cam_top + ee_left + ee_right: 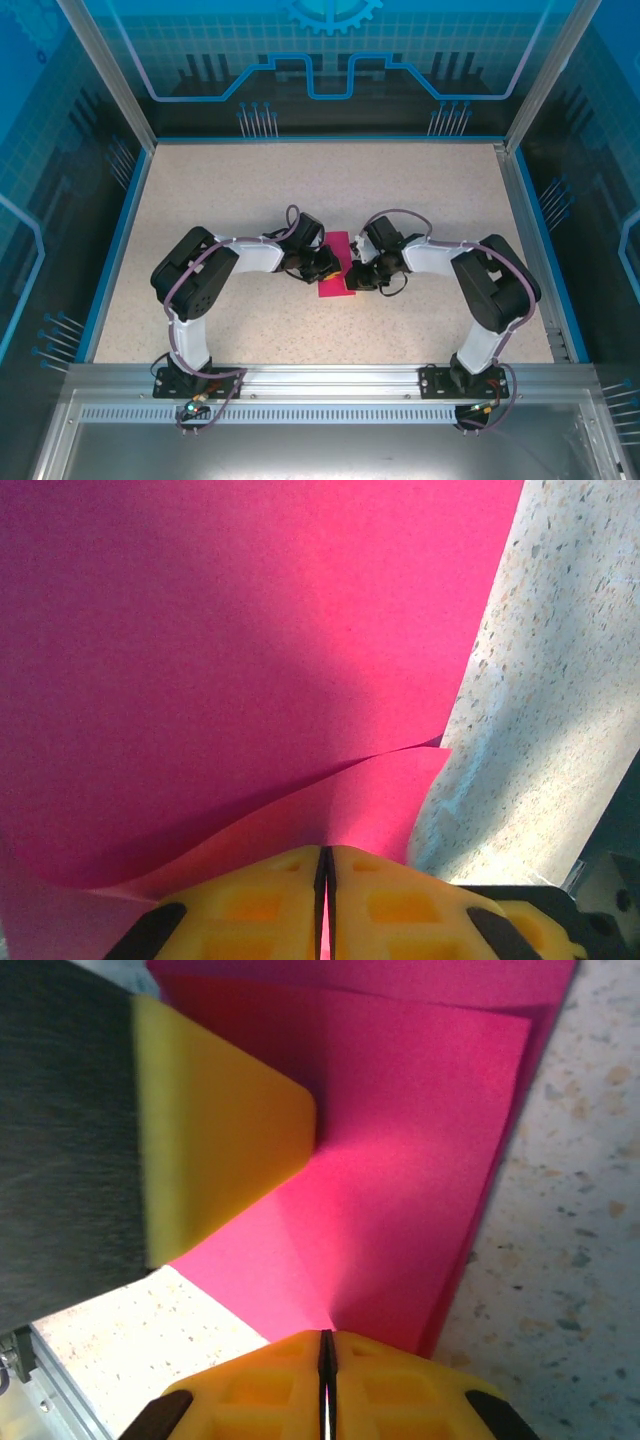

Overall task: Fold a paper plane with a square sheet of paper (pick it up from the middle)
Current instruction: Fold the triangle a second time at the center of the table.

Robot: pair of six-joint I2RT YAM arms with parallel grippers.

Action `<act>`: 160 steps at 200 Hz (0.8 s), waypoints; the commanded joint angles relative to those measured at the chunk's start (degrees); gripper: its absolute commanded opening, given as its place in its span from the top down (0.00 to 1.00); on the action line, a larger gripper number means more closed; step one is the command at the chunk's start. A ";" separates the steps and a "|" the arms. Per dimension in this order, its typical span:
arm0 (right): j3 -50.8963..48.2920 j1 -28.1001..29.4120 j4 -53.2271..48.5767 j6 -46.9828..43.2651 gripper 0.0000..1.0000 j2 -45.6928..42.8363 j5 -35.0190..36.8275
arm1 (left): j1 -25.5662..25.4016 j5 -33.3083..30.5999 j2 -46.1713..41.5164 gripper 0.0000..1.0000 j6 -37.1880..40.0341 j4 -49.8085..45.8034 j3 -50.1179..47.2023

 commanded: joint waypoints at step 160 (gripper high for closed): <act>-0.10 0.30 -4.55 1.24 0.92 1.20 3.99 | -2.13 2.69 -1.97 0.86 -6.30 11.16 -5.98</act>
